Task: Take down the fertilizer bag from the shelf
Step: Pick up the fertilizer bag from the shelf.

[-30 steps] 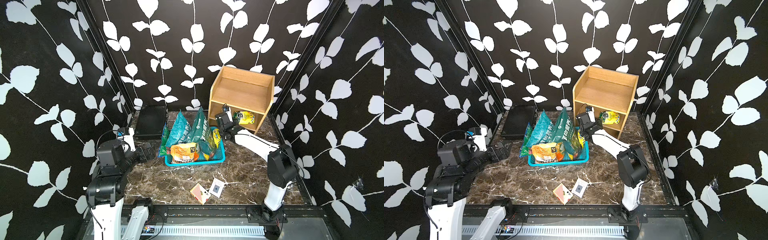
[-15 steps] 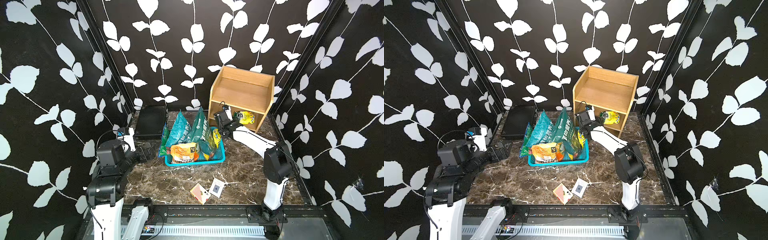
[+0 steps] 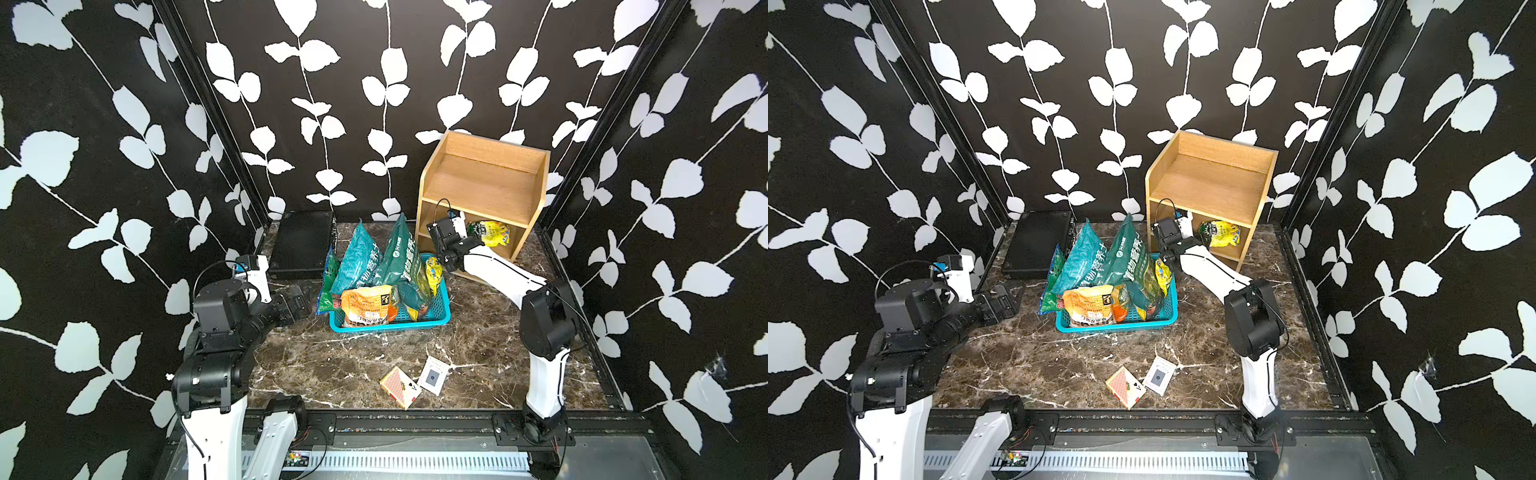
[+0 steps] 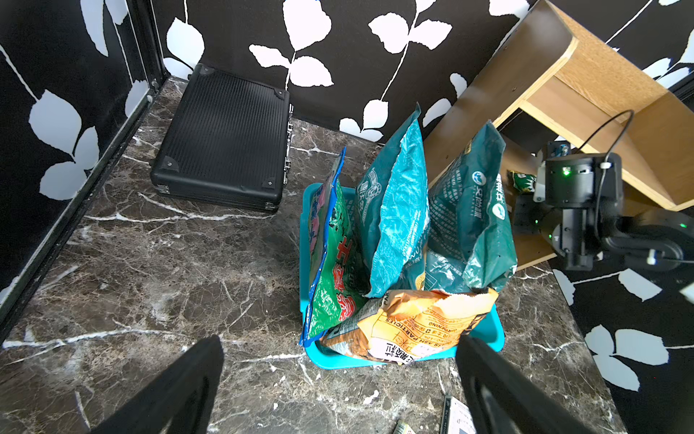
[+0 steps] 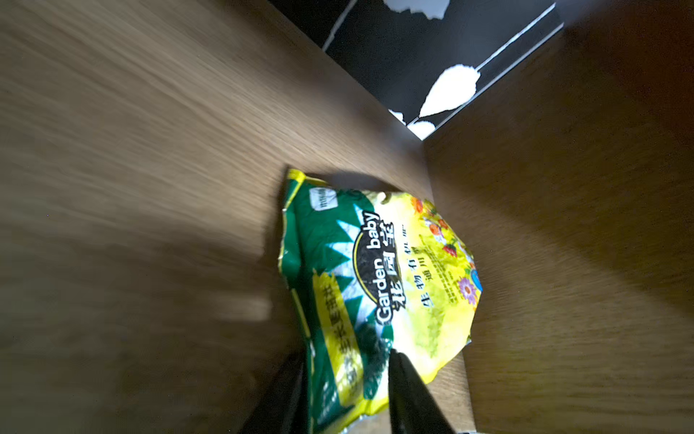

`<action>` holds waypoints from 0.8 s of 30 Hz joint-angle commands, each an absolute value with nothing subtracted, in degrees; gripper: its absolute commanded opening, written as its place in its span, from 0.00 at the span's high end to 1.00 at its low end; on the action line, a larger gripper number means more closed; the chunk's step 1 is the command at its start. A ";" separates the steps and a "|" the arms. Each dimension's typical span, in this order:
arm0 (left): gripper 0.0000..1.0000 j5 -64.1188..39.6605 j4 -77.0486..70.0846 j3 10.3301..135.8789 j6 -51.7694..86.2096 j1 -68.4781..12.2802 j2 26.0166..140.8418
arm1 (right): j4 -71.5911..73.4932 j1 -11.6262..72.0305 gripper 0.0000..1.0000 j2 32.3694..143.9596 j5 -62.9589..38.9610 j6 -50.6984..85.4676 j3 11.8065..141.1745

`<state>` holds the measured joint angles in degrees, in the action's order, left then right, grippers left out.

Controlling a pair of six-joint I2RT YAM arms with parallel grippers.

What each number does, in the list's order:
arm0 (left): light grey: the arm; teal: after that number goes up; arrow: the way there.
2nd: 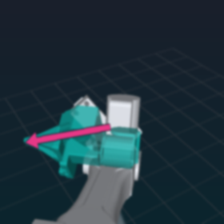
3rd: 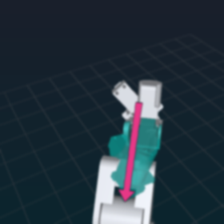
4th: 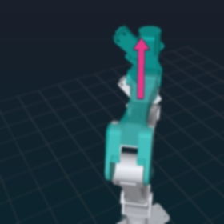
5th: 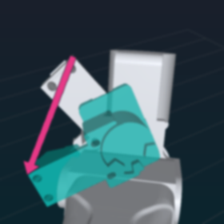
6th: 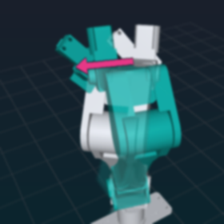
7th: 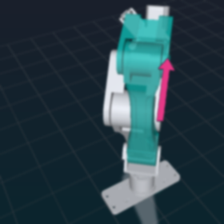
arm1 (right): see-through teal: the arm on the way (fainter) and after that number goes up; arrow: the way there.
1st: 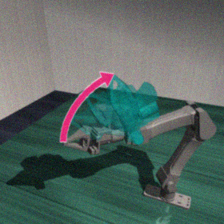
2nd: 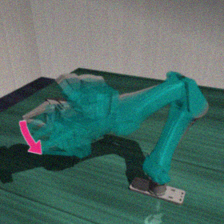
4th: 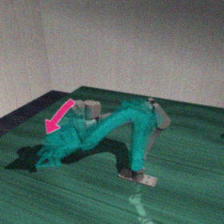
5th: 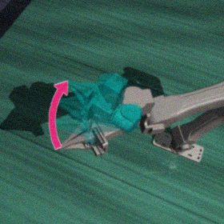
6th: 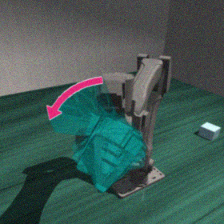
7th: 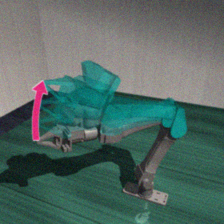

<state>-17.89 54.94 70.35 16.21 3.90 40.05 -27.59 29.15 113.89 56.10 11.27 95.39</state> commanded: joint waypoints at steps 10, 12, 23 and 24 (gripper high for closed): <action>0.01 -17.49 54.58 71.06 15.29 4.10 39.89 | -26.85 26.46 1.00 111.53 51.90 11.30 94.44; 0.01 -17.54 54.58 71.04 15.29 4.05 39.90 | -26.66 26.89 1.00 109.51 49.96 11.89 93.72; 0.01 -17.58 54.42 70.88 15.38 4.06 39.99 | -30.95 30.09 1.00 96.99 39.56 17.99 93.80; 0.01 -17.62 54.40 70.92 15.38 4.10 39.95 | -31.31 30.23 1.00 95.75 38.41 18.68 93.63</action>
<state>-17.72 54.96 70.35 16.21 3.90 40.05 -37.54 28.12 105.25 40.69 11.18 92.82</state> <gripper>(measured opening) 0.986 0.055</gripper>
